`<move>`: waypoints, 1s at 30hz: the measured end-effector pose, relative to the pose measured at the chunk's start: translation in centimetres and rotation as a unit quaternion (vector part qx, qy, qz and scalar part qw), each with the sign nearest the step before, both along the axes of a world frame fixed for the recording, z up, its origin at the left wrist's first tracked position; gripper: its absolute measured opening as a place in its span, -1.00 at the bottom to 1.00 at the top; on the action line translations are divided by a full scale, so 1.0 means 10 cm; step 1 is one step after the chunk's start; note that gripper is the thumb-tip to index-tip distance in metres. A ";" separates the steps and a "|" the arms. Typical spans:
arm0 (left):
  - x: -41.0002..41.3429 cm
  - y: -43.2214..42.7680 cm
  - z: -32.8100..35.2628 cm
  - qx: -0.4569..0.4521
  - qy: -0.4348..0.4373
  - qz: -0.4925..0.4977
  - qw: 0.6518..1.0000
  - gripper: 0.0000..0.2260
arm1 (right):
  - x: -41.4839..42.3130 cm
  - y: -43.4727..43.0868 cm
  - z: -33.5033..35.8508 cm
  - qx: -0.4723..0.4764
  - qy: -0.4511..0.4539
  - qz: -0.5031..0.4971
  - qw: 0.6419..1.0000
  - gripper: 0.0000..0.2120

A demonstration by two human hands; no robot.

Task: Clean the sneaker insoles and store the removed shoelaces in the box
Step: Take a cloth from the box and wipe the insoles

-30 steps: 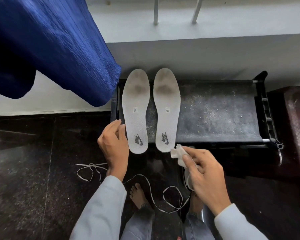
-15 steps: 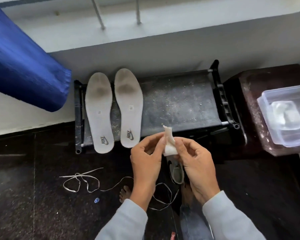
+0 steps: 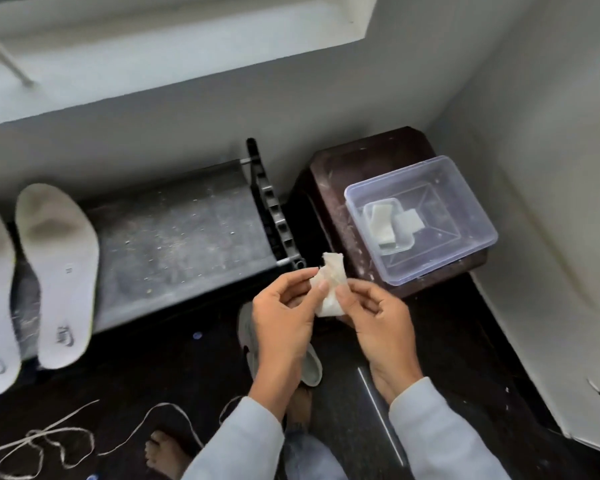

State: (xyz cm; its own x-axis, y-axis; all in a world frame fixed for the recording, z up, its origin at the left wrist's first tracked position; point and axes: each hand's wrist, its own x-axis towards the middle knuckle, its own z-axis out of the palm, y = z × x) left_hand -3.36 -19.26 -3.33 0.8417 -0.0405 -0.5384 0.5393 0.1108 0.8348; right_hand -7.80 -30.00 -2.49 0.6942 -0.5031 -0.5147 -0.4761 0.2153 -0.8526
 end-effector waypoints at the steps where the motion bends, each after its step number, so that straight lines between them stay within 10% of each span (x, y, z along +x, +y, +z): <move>1: 0.04 -0.20 -0.03 -0.006 0.001 -0.009 1.000 -0.83 | 0.05 -0.19 -0.03 0.002 0.004 -0.020 1.000 -0.89; 13: 0.48 -1.42 -0.50 0.047 0.050 0.000 0.998 -0.85 | 0.74 -1.44 -0.69 -0.186 0.075 -0.111 0.973 -0.93; 30: 0.52 -1.39 -0.63 0.055 0.053 0.001 0.997 -0.82 | 0.74 -1.42 -0.65 -0.421 0.094 0.058 0.900 -0.80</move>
State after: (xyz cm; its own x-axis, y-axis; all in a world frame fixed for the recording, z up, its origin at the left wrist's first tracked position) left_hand 1.86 -33.18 -9.68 0.7793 0.0256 -0.6261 0.6257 0.0238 0.7797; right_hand -0.36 -44.15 -9.00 0.7072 -0.7000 -0.0992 -0.6071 -0.5294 -0.5926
